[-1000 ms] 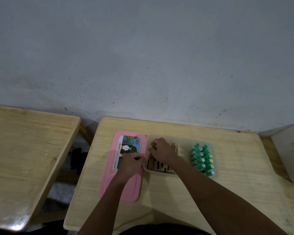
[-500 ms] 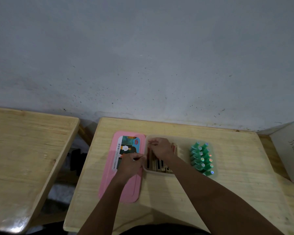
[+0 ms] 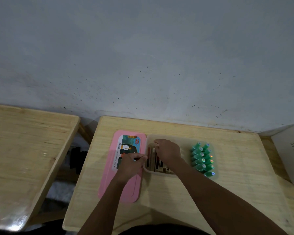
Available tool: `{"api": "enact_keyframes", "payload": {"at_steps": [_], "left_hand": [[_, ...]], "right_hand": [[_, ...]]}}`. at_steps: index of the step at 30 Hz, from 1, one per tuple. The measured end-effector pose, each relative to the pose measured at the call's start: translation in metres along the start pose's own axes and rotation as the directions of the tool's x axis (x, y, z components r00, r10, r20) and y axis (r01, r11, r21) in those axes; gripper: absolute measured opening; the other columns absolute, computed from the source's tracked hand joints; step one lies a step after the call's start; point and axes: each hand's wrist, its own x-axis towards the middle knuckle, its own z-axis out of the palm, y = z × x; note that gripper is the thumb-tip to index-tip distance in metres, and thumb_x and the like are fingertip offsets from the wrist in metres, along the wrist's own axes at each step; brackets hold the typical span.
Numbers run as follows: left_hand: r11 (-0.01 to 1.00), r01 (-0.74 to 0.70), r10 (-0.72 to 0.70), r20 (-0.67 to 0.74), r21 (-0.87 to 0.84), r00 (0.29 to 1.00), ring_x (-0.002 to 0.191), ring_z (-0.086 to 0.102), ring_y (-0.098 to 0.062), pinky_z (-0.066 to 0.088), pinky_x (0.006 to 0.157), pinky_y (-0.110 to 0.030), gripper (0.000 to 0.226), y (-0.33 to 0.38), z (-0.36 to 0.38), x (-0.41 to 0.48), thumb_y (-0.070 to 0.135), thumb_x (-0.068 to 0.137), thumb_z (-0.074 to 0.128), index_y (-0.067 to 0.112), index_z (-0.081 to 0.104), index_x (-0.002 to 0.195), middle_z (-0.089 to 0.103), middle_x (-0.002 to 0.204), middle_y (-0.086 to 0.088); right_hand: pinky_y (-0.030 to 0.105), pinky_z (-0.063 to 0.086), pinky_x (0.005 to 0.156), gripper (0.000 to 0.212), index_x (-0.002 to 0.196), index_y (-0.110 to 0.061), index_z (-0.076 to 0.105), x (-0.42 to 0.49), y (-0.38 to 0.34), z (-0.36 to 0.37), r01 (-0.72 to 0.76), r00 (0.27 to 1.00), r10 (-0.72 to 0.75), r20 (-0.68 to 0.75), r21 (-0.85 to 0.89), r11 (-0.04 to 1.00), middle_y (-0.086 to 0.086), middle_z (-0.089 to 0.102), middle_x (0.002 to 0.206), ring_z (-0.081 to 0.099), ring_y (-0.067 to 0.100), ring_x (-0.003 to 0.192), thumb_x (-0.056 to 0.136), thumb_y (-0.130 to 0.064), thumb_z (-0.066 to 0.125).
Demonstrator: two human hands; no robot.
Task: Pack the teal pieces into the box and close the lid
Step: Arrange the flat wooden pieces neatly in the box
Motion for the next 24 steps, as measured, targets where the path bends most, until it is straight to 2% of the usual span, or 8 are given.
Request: {"api": "enact_keyframes", "payload": {"at_steps": [2,4,7,10,14,16,19,24], "left_hand": [[1.000,0.001,-0.001,0.004,-0.001,1.000,0.085,0.062,-0.014,0.054,0.081,-0.033,0.022,0.0001,0.0000,0.0001,0.027,0.088,0.062,0.016,0.069,0.106,0.069,0.093,0.001],[1.000,0.002,-0.002,0.002,-0.005,1.000,0.084,0.062,-0.013,0.054,0.080,-0.031,0.022,0.0005,0.0001,-0.0003,0.026,0.088,0.062,0.016,0.069,0.106,0.068,0.092,0.002],[1.000,0.003,-0.003,0.001,-0.012,1.000,0.084,0.061,-0.012,0.054,0.080,-0.031,0.022,0.0003,0.0009,-0.0009,0.026,0.089,0.061,0.016,0.069,0.107,0.067,0.091,0.004],[1.000,-0.001,0.001,0.005,-0.005,1.000,0.083,0.061,-0.011,0.054,0.079,-0.031,0.022,0.0002,0.0004,-0.0008,0.026,0.089,0.061,0.016,0.069,0.107,0.066,0.089,0.006],[1.000,0.003,-0.003,0.006,0.007,1.000,0.089,0.062,-0.013,0.055,0.085,-0.036,0.023,-0.0003,-0.0001,-0.0010,0.027,0.089,0.062,0.017,0.069,0.108,0.066,0.092,0.006],[1.000,0.010,-0.010,0.003,0.001,1.000,0.091,0.063,-0.013,0.055,0.087,-0.037,0.024,0.0000,0.0003,-0.0012,0.027,0.089,0.062,0.017,0.068,0.109,0.066,0.092,0.007],[1.000,0.016,-0.016,0.000,-0.007,1.000,0.094,0.064,-0.013,0.055,0.088,-0.036,0.024,0.0002,0.0007,-0.0008,0.028,0.088,0.062,0.018,0.068,0.109,0.067,0.095,0.007],[1.000,0.017,-0.017,-0.014,0.000,1.000,0.090,0.062,-0.014,0.054,0.084,-0.033,0.024,-0.0012,0.0014,-0.0013,0.028,0.088,0.062,0.018,0.069,0.108,0.068,0.096,0.003]], "right_hand": [[0.039,0.043,0.090,0.027,0.118,-0.027,0.062,-0.0009,-0.0013,0.0006,0.026,0.997,-0.024,0.067,-0.026,0.999,-0.002,0.068,0.114,0.062,0.020,0.102,0.096,-0.026,0.046],[0.034,0.039,0.079,0.023,0.110,-0.022,0.064,-0.0021,-0.0041,0.0014,0.058,0.994,-0.058,0.098,0.000,0.998,0.000,0.067,0.110,0.061,0.020,0.099,0.095,-0.026,0.047],[0.030,0.041,0.073,0.021,0.105,-0.020,0.064,-0.0023,-0.0062,0.0021,0.060,0.996,-0.065,0.064,0.078,0.995,0.000,0.061,0.110,0.060,0.020,0.097,0.094,-0.032,0.050],[0.026,0.044,0.073,0.023,0.104,-0.017,0.068,-0.0023,-0.0081,0.0034,-0.016,1.000,0.009,0.029,0.241,0.970,-0.001,0.057,0.108,0.059,0.016,0.094,0.091,-0.033,0.058],[0.018,0.041,0.079,0.023,0.111,-0.014,0.069,-0.0006,-0.0042,0.0021,-0.143,0.989,0.145,0.035,0.490,0.860,0.002,0.065,0.117,0.060,0.012,0.099,0.089,-0.019,0.064],[0.017,0.042,0.082,0.031,0.118,-0.011,0.067,-0.0015,-0.0021,0.0006,-0.200,0.978,0.189,0.083,0.617,0.761,0.004,0.067,0.118,0.060,0.012,0.101,0.087,-0.013,0.065],[0.019,0.046,0.080,0.035,0.119,-0.011,0.065,-0.0035,-0.0005,0.0020,-0.255,0.961,0.251,0.116,0.726,0.638,0.004,0.068,0.116,0.060,0.010,0.097,0.084,-0.011,0.069],[0.004,0.036,0.060,0.030,0.116,-0.011,0.065,-0.0003,-0.0033,0.0070,-0.243,0.964,0.251,0.089,0.678,0.694,0.003,0.069,0.108,0.059,0.009,0.090,0.086,-0.013,0.068]]}}
